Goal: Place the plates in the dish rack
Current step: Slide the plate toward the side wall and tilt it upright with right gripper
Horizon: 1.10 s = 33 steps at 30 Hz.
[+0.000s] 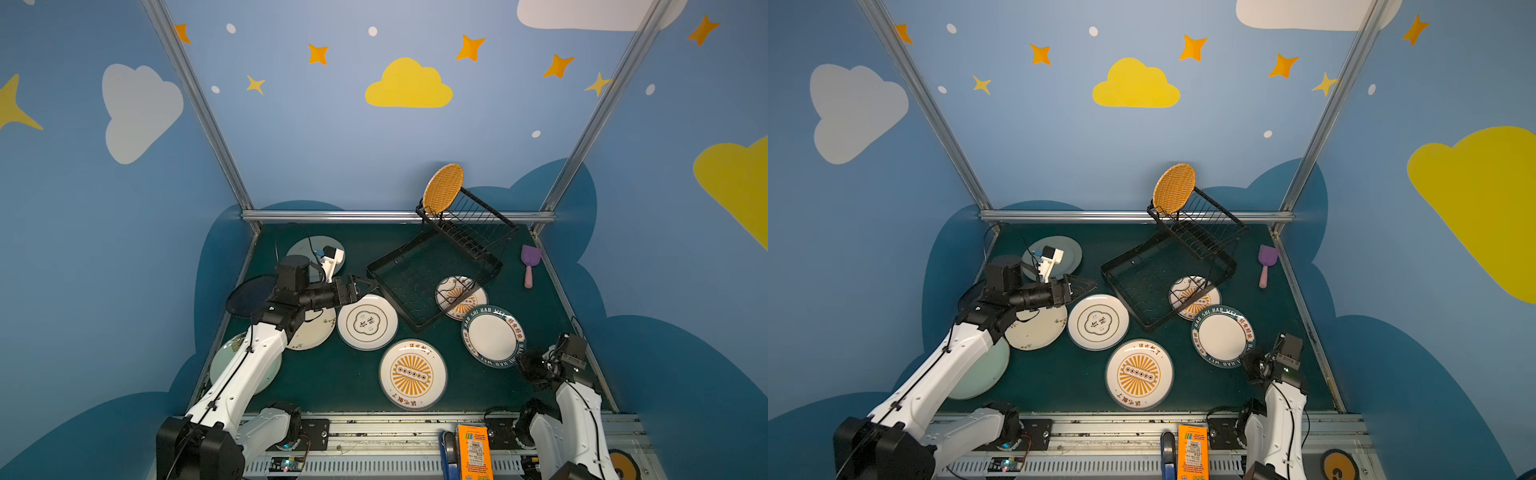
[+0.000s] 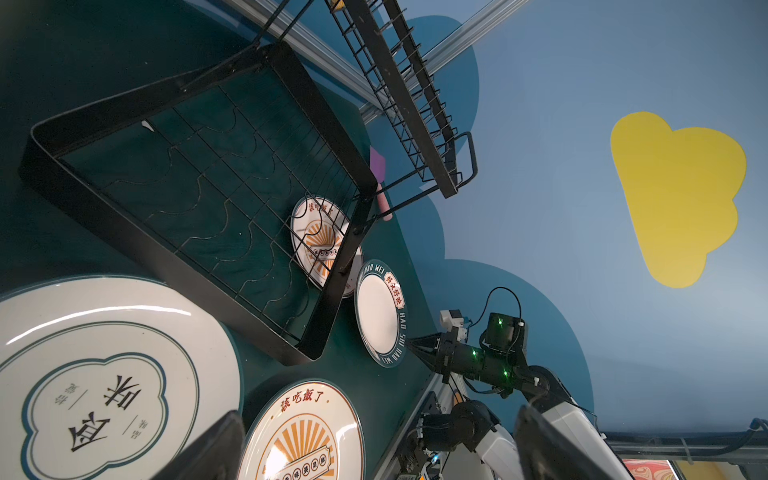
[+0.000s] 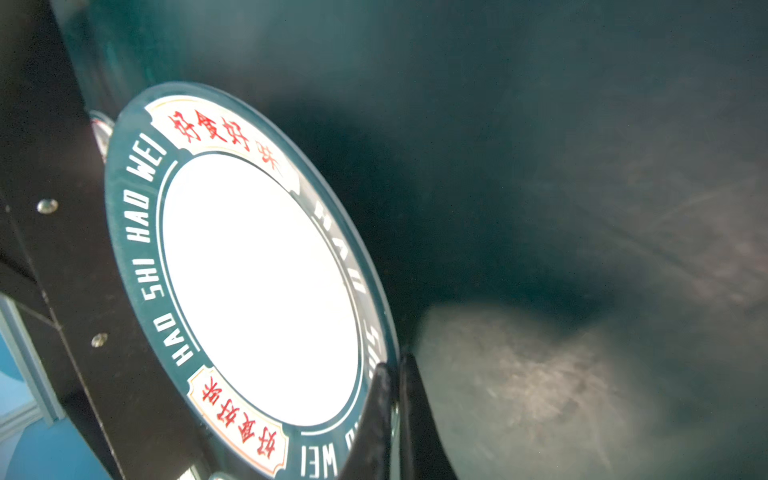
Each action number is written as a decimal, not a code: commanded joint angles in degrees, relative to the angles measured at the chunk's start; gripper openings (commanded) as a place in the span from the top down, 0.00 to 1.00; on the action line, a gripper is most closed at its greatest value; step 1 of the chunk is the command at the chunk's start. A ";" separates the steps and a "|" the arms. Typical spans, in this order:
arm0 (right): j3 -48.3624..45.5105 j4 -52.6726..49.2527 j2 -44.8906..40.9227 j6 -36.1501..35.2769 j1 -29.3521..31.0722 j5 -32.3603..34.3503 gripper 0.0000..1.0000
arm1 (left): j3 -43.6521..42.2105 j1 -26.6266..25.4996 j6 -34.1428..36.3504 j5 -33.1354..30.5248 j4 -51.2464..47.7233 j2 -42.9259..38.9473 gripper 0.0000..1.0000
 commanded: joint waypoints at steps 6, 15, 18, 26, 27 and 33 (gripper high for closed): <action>3.23 4.85 4.49 1.33 -6.54 2.09 1.00 | -0.56 0.31 -0.63 0.22 1.98 0.11 0.00; 5.93 8.93 10.82 1.07 -14.19 -0.10 1.00 | -1.19 0.27 -2.01 0.61 3.54 -0.65 0.00; 6.48 9.05 11.48 0.66 -14.59 -0.17 1.00 | -1.28 0.26 -2.12 0.59 3.57 -1.16 0.00; 4.81 11.61 11.32 -2.24 -14.68 -4.96 0.55 | -1.28 0.28 -2.12 0.47 3.52 -2.11 0.00; 4.44 12.03 11.01 -2.38 -14.79 -5.46 0.51 | -1.28 0.27 -2.15 0.58 3.63 -2.18 0.00; 0.43 15.72 9.40 -0.19 -14.69 -9.39 0.36 | -1.55 0.31 -2.63 0.75 4.11 -2.96 0.00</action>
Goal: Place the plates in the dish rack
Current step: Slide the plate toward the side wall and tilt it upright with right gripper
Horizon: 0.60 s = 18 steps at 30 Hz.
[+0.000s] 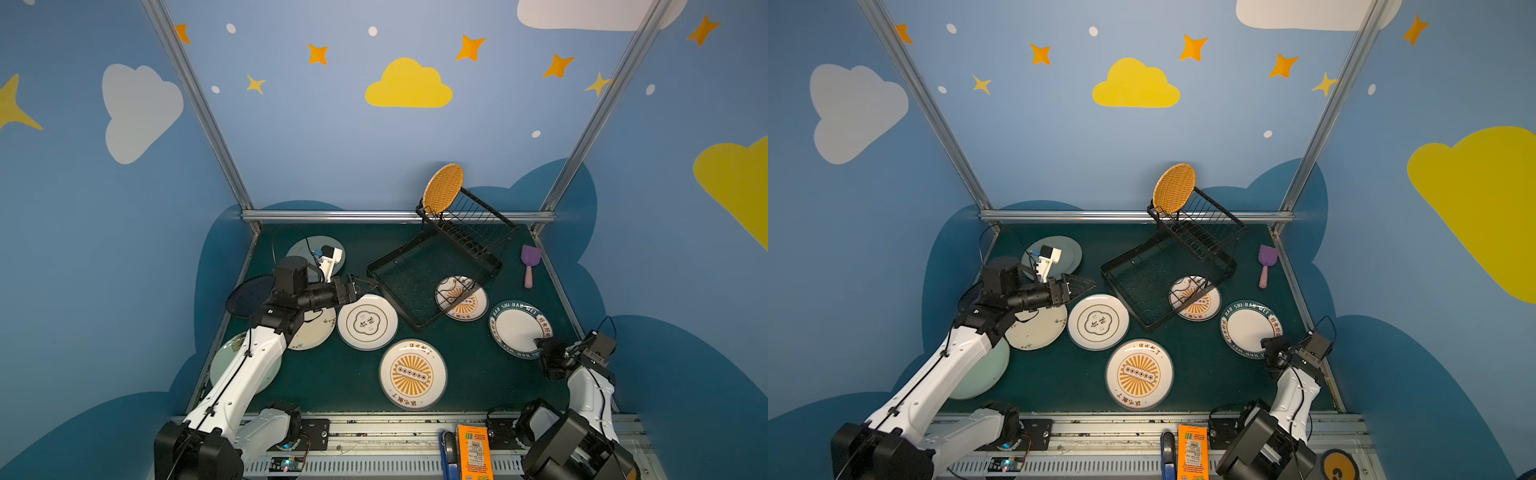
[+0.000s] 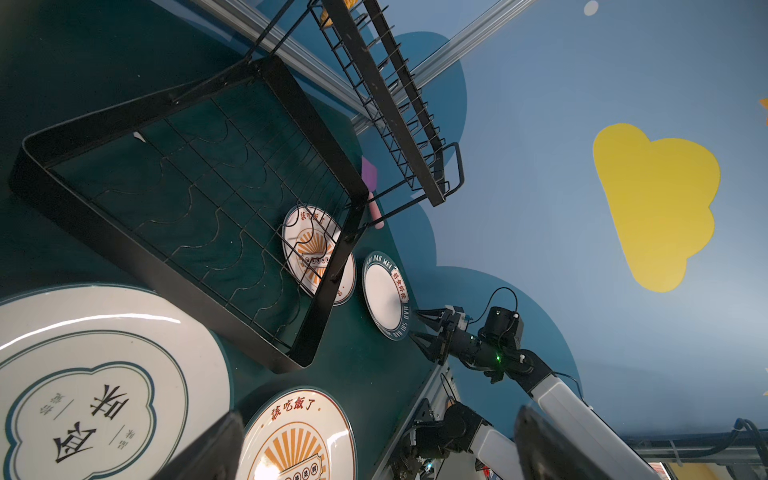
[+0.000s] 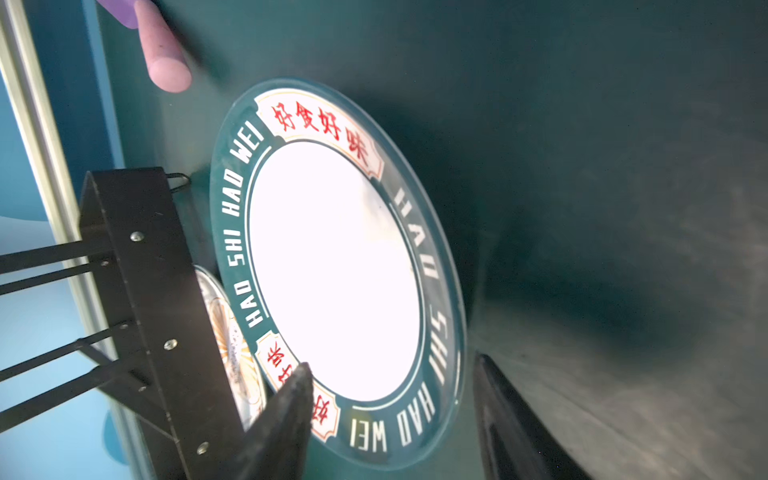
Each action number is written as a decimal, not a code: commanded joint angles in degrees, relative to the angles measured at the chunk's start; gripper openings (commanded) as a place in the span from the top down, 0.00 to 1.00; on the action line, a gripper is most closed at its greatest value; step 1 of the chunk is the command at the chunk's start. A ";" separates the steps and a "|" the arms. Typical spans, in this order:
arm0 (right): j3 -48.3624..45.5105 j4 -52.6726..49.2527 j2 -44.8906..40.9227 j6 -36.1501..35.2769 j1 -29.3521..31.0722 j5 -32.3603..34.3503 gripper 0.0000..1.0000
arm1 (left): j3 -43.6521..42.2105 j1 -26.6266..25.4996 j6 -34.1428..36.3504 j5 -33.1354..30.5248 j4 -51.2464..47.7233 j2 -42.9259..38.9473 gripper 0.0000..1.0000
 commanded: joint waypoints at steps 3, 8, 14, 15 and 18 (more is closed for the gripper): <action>-4.08 5.55 -1.32 2.40 -0.18 -4.29 0.33 | -0.65 0.34 -0.48 0.67 1.75 -1.67 0.00; -4.93 8.30 1.11 3.66 -0.11 -5.87 0.32 | -0.81 0.34 -0.79 0.79 2.02 -2.50 0.00; -4.79 11.06 6.74 6.61 -0.09 -7.26 0.38 | -1.16 0.32 -1.31 0.95 2.72 -3.56 0.00; -4.61 11.23 8.14 7.19 -0.08 -7.57 0.39 | -1.16 0.41 -1.36 0.91 2.72 -3.75 0.00; -4.00 12.75 13.07 7.37 -0.10 -9.37 0.46 | -1.38 0.81 -1.99 1.13 3.48 -3.87 0.00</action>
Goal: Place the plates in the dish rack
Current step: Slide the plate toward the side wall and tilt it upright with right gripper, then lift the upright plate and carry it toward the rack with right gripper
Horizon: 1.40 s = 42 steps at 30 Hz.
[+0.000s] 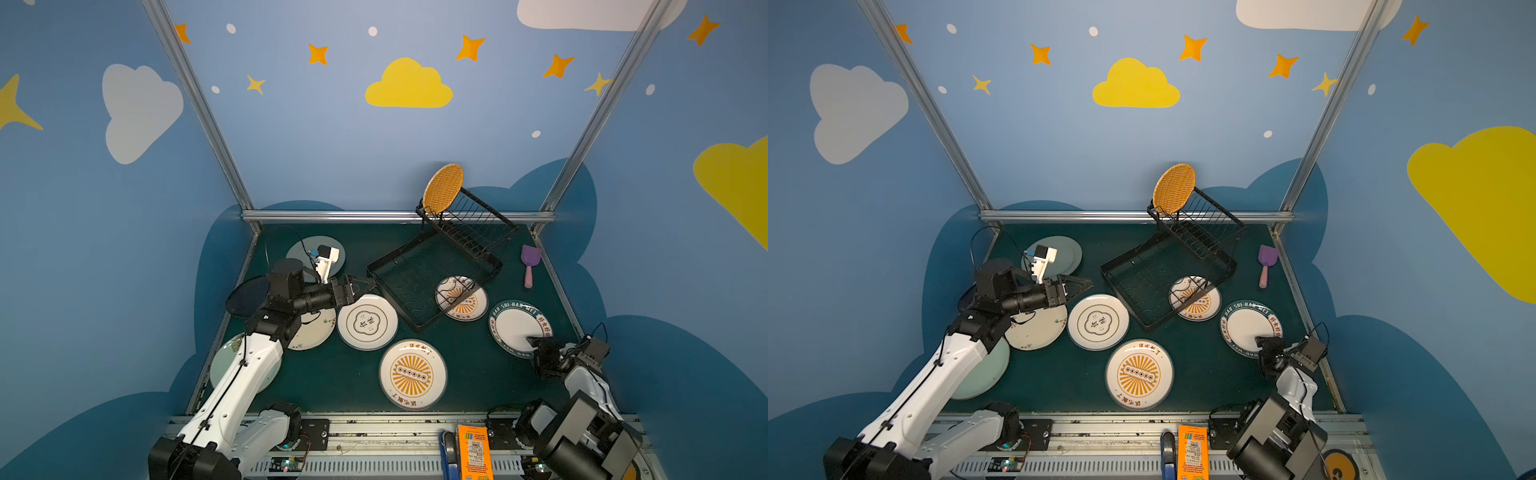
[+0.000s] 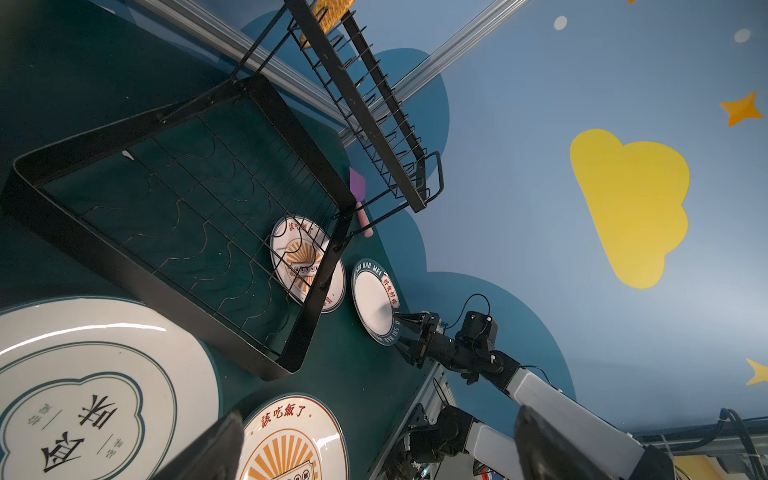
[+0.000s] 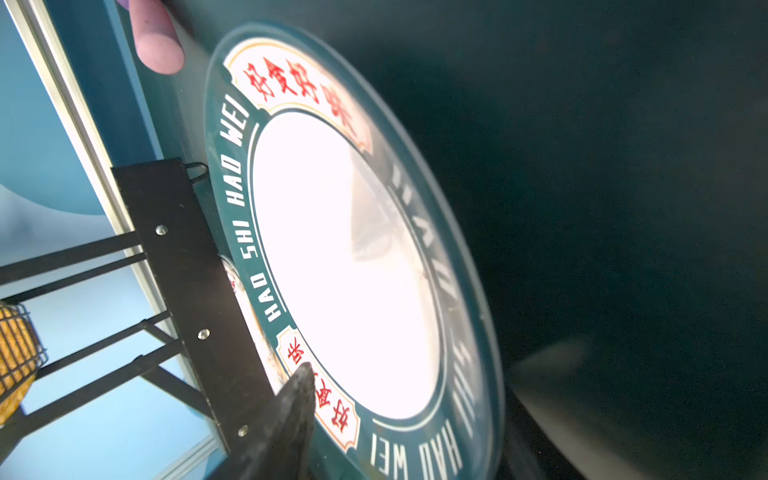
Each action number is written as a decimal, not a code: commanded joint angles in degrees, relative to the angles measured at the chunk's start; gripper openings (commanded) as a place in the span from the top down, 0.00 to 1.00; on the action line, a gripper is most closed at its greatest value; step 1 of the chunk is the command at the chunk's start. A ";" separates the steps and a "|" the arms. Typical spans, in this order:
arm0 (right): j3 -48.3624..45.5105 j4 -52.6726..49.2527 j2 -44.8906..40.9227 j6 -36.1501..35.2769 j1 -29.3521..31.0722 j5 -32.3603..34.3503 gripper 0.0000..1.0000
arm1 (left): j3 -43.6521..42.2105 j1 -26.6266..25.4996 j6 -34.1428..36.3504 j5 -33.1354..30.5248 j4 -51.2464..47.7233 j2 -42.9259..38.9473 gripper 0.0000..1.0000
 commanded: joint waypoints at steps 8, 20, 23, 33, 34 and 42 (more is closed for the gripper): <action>-0.73 6.55 12.30 3.06 0.05 -1.99 0.65 | -1.48 1.18 -2.51 1.98 4.31 -0.96 0.00; 2.18 4.86 18.83 2.87 1.39 -0.46 0.77 | -1.58 1.93 -3.03 2.49 4.93 -0.78 0.00; 2.59 4.10 20.27 2.76 2.03 -0.60 0.68 | -1.61 2.18 -3.03 2.33 4.83 -0.72 0.00; 3.27 6.48 24.71 4.45 3.39 -0.82 0.77 | -1.66 2.71 -3.15 2.24 4.88 -0.63 0.00; 3.29 6.70 25.10 4.53 3.39 -0.93 0.81 | -1.65 2.76 -3.12 2.23 4.92 -0.60 0.00; 3.11 7.24 24.31 4.62 3.21 -1.74 0.99 | -1.84 3.34 -3.45 2.41 5.32 -0.69 0.00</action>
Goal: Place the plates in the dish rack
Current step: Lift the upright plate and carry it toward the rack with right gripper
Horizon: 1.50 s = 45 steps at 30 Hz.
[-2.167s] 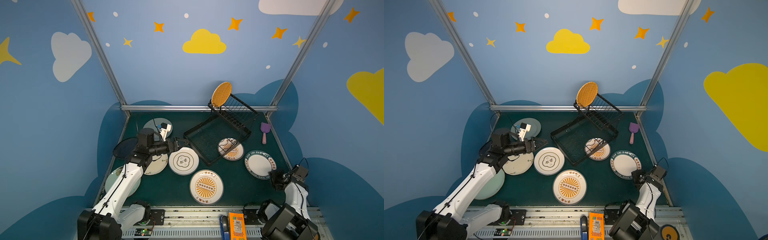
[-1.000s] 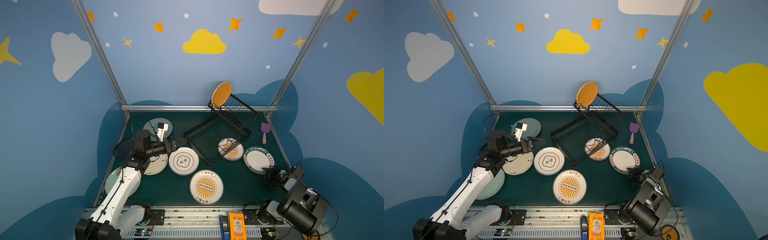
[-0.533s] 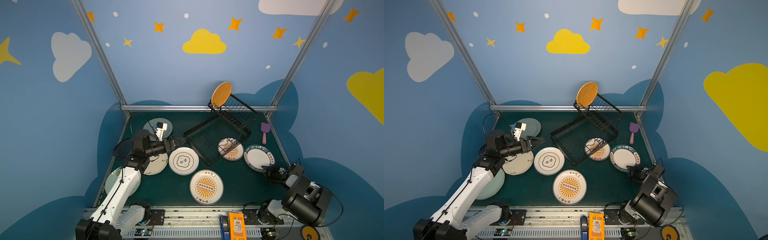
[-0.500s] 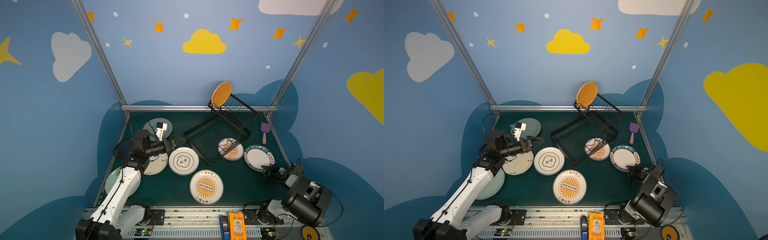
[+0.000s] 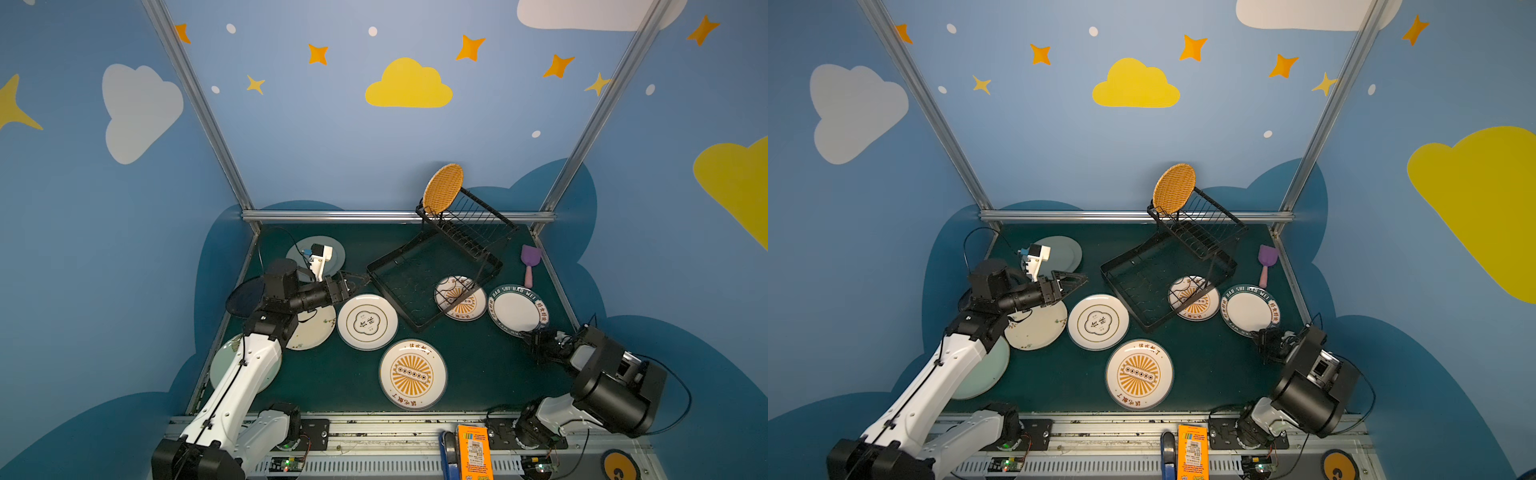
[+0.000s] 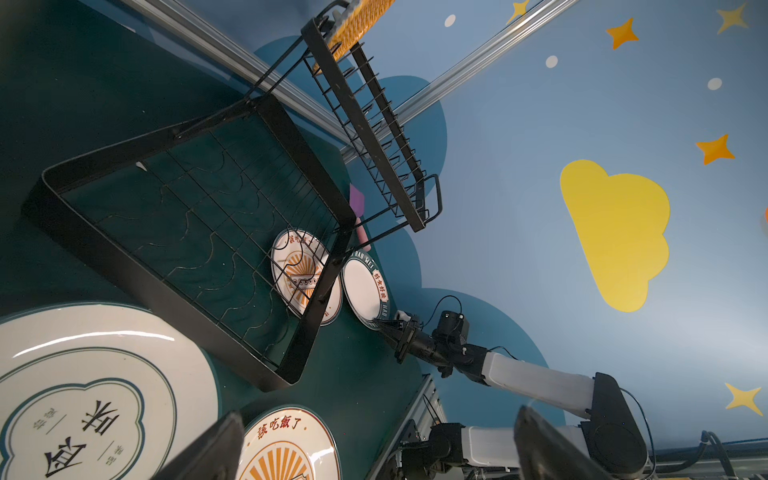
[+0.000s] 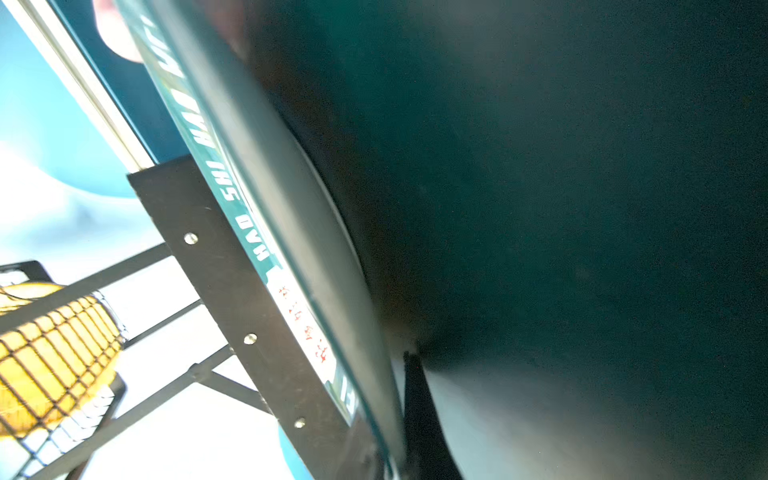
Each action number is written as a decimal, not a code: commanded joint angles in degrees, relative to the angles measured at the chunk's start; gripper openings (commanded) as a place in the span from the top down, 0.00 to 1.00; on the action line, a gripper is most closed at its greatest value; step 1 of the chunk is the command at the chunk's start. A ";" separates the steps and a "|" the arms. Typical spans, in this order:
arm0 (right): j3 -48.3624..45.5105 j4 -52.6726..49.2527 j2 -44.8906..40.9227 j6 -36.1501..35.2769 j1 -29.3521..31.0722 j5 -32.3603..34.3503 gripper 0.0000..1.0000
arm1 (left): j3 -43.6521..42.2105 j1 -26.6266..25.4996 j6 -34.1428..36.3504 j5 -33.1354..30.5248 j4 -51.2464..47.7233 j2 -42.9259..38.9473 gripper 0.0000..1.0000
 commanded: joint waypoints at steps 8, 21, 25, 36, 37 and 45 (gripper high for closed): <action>-0.86 -15.83 -8.21 -2.00 -0.53 7.98 1.00 | -0.86 1.04 -0.38 0.96 2.57 -0.60 0.00; 5.01 -29.62 -25.34 -8.22 -2.25 2.47 1.00 | -0.99 1.55 -0.14 0.20 2.04 -0.43 0.00; 5.56 -32.00 -28.69 -9.12 -2.36 0.53 1.00 | -0.88 1.64 -0.23 0.20 1.89 0.55 0.00; 6.66 -39.30 -33.96 -11.99 -2.28 -8.36 1.00 | -1.17 1.55 -1.59 0.54 3.51 3.24 0.00; 6.55 -39.96 -34.48 -12.36 -2.21 -9.43 1.00 | -1.19 1.47 -1.66 0.55 3.62 3.61 0.00; 5.04 -42.55 -39.22 -13.10 3.83 -12.71 1.00 | -0.40 -0.97 -0.23 0.16 2.40 6.11 0.00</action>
